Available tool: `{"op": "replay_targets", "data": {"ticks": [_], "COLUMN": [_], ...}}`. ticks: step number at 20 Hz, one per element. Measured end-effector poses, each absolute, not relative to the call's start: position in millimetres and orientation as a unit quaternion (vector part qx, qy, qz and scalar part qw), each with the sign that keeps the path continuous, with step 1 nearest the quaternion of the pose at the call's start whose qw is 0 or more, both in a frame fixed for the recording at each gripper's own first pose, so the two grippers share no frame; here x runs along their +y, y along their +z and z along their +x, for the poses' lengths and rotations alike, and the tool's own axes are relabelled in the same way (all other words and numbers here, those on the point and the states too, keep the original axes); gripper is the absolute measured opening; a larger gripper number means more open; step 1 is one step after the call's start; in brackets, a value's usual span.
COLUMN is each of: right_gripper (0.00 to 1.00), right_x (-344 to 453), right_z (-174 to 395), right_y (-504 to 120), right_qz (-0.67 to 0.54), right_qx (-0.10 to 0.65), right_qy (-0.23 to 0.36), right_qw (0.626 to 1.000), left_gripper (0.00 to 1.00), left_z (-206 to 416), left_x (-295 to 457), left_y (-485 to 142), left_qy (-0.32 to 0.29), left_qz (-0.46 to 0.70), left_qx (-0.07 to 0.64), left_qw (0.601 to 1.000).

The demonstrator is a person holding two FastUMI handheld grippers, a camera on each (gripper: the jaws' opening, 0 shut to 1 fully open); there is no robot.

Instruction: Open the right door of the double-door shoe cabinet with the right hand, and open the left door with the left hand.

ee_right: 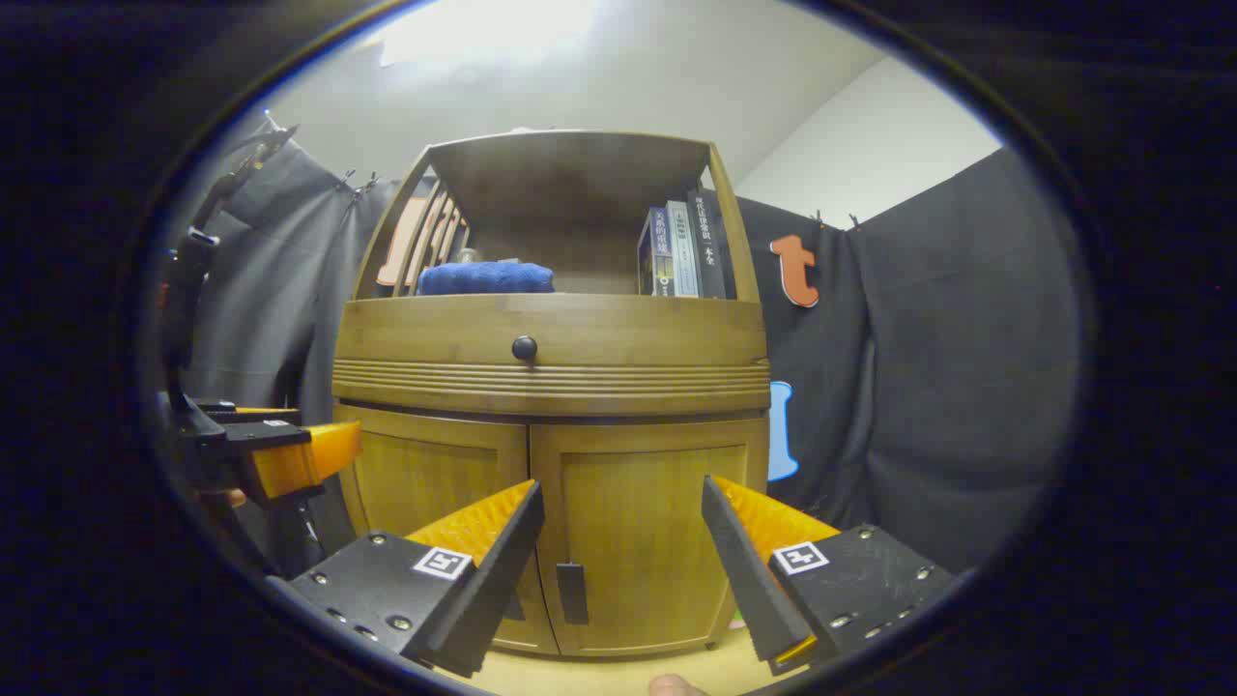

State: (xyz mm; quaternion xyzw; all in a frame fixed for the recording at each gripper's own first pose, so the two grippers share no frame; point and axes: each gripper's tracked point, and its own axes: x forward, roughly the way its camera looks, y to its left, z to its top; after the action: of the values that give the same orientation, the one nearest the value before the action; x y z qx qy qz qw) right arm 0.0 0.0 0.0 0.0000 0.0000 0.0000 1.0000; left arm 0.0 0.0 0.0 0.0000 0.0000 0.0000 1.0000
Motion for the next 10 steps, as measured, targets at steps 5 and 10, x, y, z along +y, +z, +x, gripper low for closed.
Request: {"op": "replay_targets", "data": {"ticks": [5,10], "right_gripper": [0.96,0.98], "right_x": [-5,14], "right_z": [16,39], "right_y": [-21,-63], "right_qz": [-0.017,-0.018], "right_qx": [0.017,0.060], "right_qy": [0.000,0.024], "right_qw": [1.000,0.998], "left_gripper": [0.98,0.96], "left_z": [0,-4], "left_x": [14,51], "left_y": [-2,-12], "left_qy": [0.020,0.063], "left_qz": [-0.002,-0.001], "left_qx": [-0.001,0.007], "left_qw": [1.000,0.998]}}
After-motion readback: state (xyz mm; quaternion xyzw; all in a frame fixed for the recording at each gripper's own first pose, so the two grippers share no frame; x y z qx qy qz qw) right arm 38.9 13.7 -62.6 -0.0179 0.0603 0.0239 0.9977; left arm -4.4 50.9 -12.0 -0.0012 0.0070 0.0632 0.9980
